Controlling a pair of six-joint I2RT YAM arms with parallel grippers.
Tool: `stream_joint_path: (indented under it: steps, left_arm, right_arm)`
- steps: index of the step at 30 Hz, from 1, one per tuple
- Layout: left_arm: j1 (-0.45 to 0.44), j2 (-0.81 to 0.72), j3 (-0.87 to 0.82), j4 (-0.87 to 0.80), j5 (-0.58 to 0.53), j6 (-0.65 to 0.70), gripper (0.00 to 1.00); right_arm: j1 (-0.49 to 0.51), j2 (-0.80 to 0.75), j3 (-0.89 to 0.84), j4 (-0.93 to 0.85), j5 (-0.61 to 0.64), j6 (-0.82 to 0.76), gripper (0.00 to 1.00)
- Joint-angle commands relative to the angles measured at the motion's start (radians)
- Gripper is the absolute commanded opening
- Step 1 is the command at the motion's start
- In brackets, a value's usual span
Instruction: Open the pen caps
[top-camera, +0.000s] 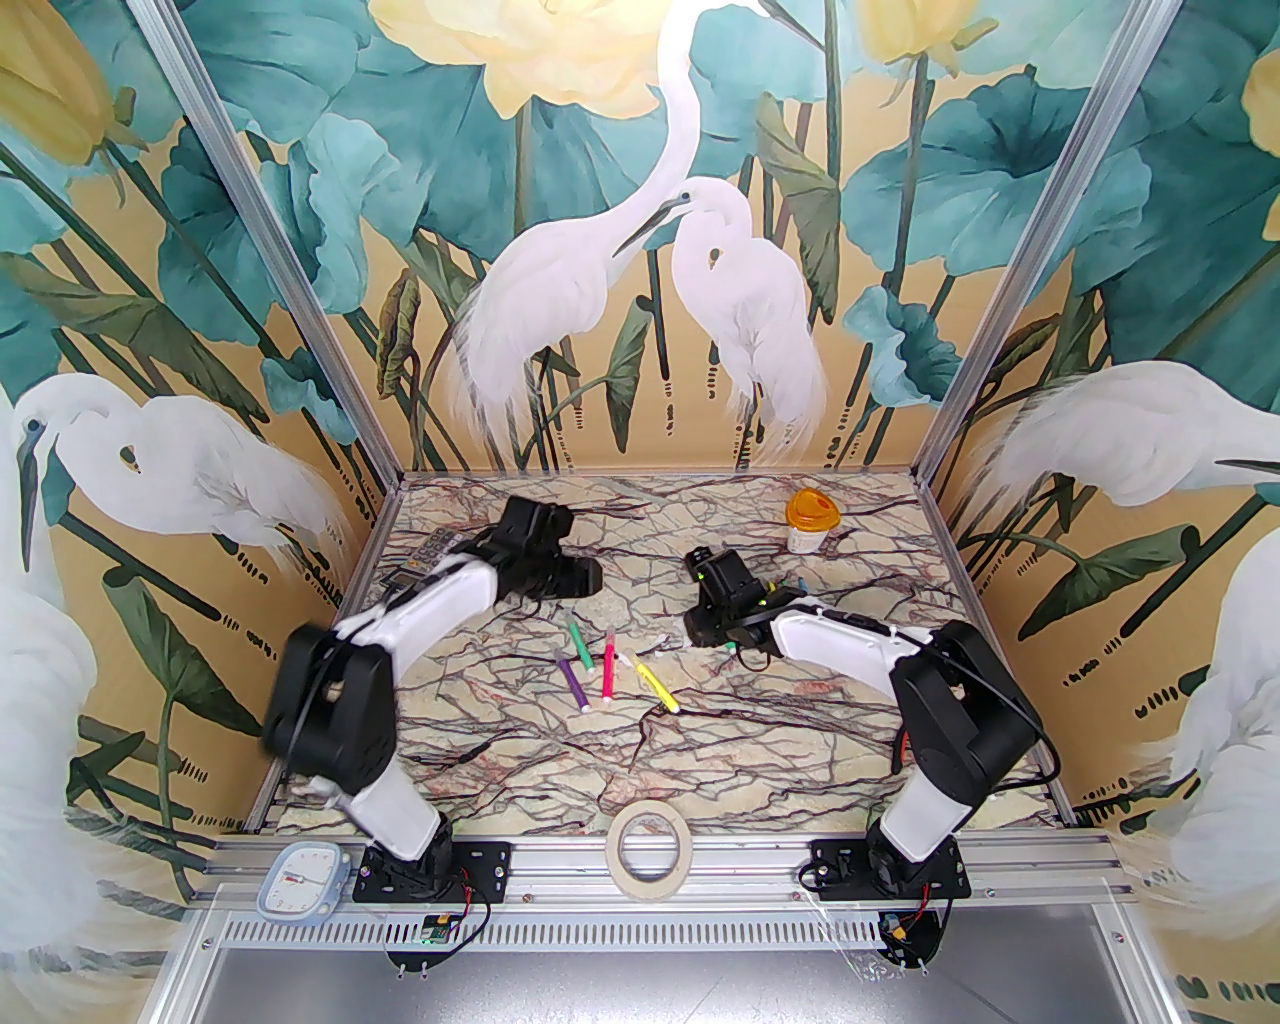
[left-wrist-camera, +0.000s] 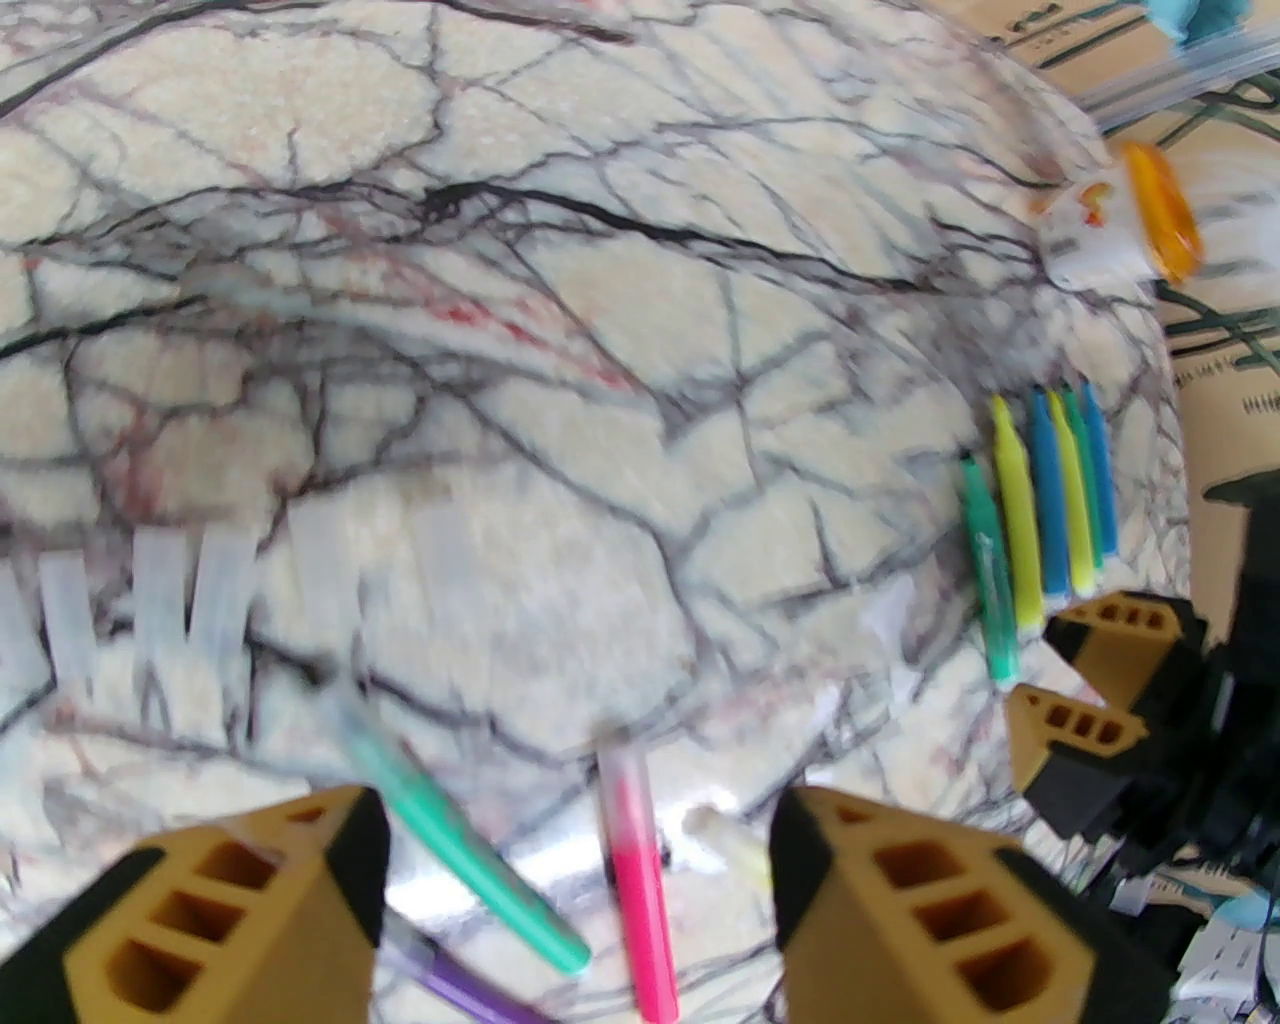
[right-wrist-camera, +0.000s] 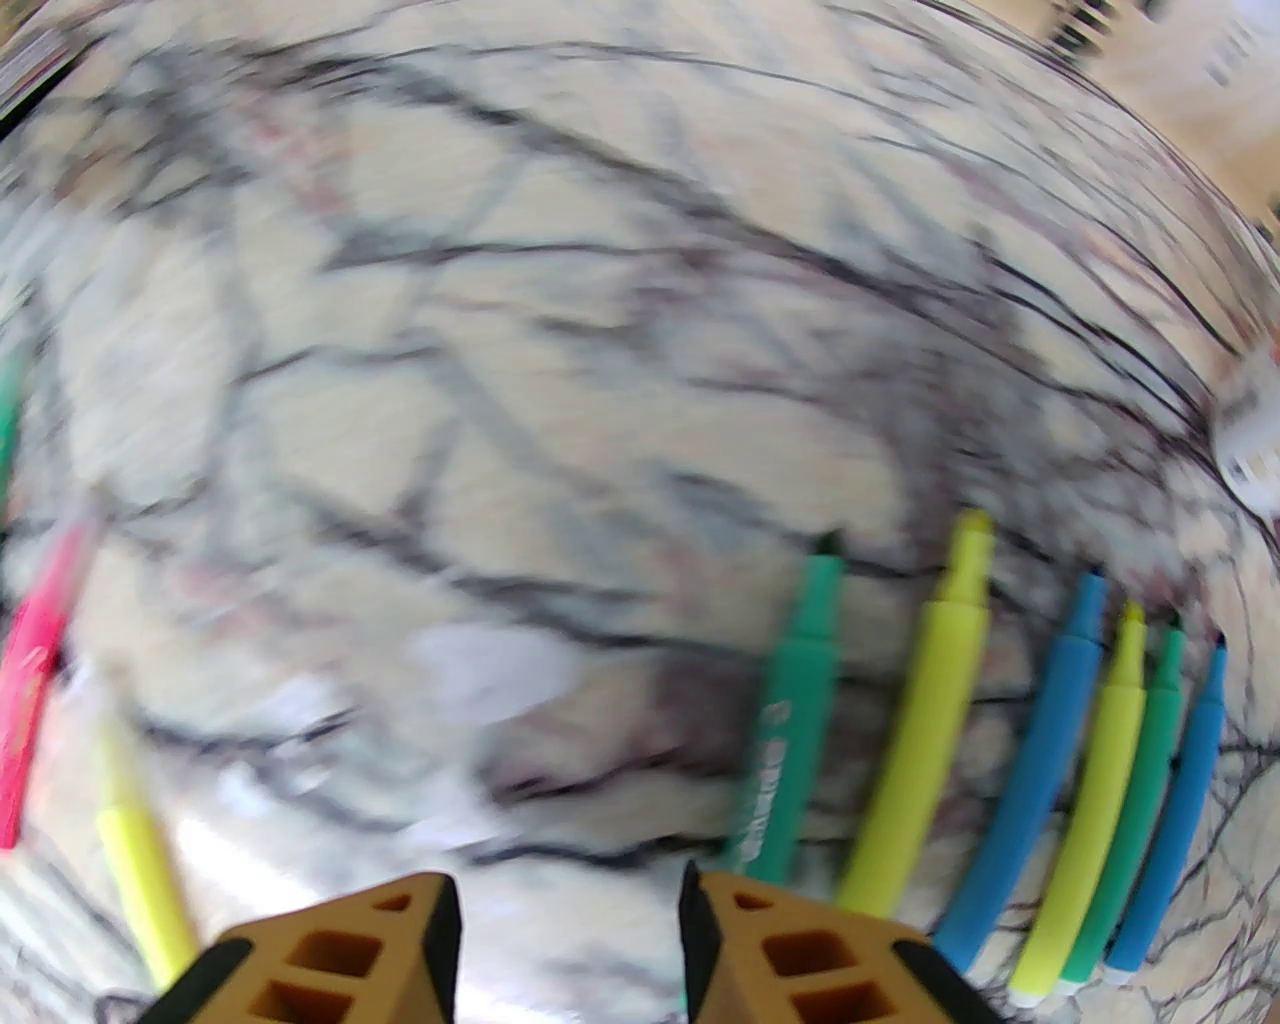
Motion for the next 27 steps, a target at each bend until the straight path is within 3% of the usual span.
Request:
stream_joint_path:
  steps: [1,6,15,27]
  left_arm:
    - [-0.002,-0.109,-0.124,0.145,-0.006,-0.020,0.78]
    - [0.005,-0.268,-0.276,0.217,-0.058,-0.028,0.86]
    - [0.020,-0.496,-0.451,0.277,-0.129,-0.003,0.95]
    - [0.033,-0.636,-0.546,0.288,-0.166,0.023,1.00]
  right_arm:
    - [0.038,-0.012,0.043,-0.098,-0.083,-0.081,0.45]
    - [0.125,0.032,0.114,-0.210,-0.108,-0.163,0.46]
    - [0.170,0.162,0.266,-0.370,-0.143,-0.162,0.46]
    - [0.198,0.276,0.364,-0.516,-0.152,-0.113,0.45]
